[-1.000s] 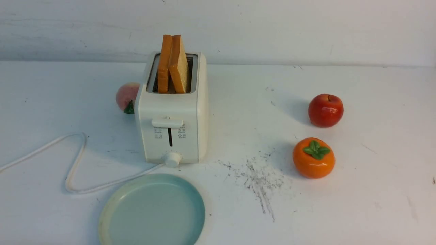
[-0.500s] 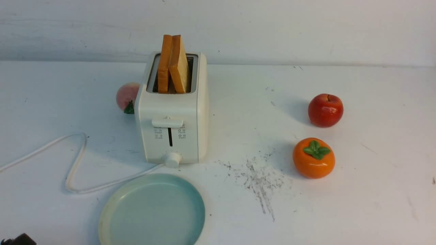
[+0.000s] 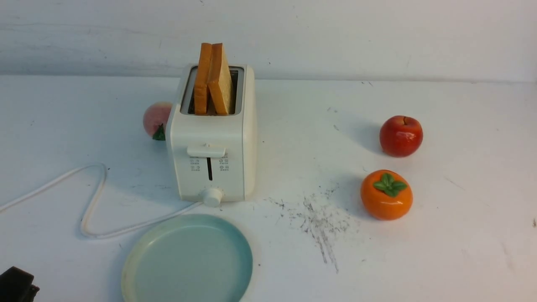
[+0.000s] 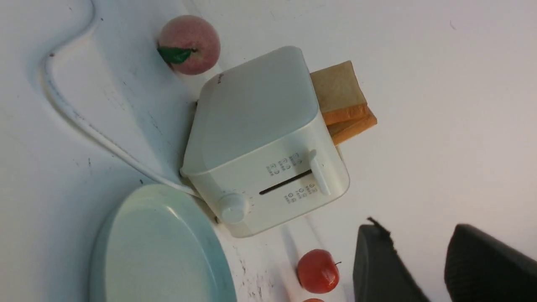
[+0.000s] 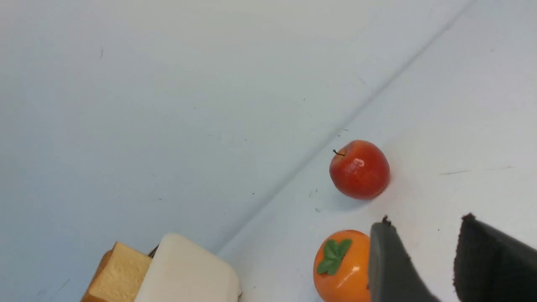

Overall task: Take toasted bread from bread machine on white table place on plate.
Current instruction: 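Reach for a toast slice standing in the toaster with the left gripper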

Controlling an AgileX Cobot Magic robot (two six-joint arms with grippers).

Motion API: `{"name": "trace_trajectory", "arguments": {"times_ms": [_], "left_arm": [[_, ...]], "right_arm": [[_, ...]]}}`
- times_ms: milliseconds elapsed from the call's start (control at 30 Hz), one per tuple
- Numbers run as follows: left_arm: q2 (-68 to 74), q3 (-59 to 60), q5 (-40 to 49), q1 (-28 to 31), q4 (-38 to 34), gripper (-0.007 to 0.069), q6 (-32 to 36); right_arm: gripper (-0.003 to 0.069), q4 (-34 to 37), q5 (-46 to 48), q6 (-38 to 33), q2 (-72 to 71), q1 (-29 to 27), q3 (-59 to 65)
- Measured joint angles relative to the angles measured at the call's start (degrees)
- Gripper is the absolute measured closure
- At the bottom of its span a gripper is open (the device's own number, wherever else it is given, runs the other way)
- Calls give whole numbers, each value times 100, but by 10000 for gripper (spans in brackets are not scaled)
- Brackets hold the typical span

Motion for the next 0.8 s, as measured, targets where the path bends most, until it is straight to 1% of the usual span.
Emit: {"name": "trace_trajectory", "arguments": {"times_ms": [167, 267, 300, 333, 400, 433, 467, 500, 533, 567, 600, 633, 700, 767, 800], "left_arm": [[0, 0, -60, 0, -90, 389, 0], [0, 0, -318, 0, -110, 409, -6], [0, 0, -660, 0, -150, 444, -6], [0, -7, -1013, 0, -197, 496, -6], [0, -62, -1177, 0, -206, 543, -6], [0, -305, -1277, 0, -177, 616, 74], [0, -502, -1239, 0, -80, 638, 223], [0, -544, -1225, 0, -59, 638, 223], [0, -912, -1003, 0, 112, 638, 499], [18, -1198, -787, 0, 257, 638, 735], [28, -1296, -636, 0, 300, 638, 813], [159, -1591, -341, 0, 407, 638, 1041], [686, -2076, 469, 0, 588, 638, 1315], [1256, -2449, 1229, 0, 774, 638, 1418], [1675, -2679, 1759, 0, 944, 638, 1418]], "right_arm": [[419, 43, -93, 16, 0, 0, 0], [419, 43, -411, 26, 0, 0, -15], [425, -9, -463, 12, 0, 0, -144], [433, -148, -403, -50, 0, 0, -382], [447, -339, -285, -139, 0, 0, -737], [488, -612, 96, -264, 29, 0, -1404], [517, -762, 386, -292, 110, 0, -1811], [517, -787, 456, -292, 134, 0, -1811], [577, -995, 1048, -329, 457, 0, -2534], [620, -1072, 1564, -412, 710, 0, -2983], [620, -1082, 1658, -432, 766, 0, -2983], [659, -1151, 2238, -586, 1191, 0, -3460], [677, -1160, 3382, -990, 1932, 0, -4077], [678, -1091, 4177, -1326, 2464, 0, -4389], [678, -1017, 4594, -1525, 2770, 0, -4520]]}}
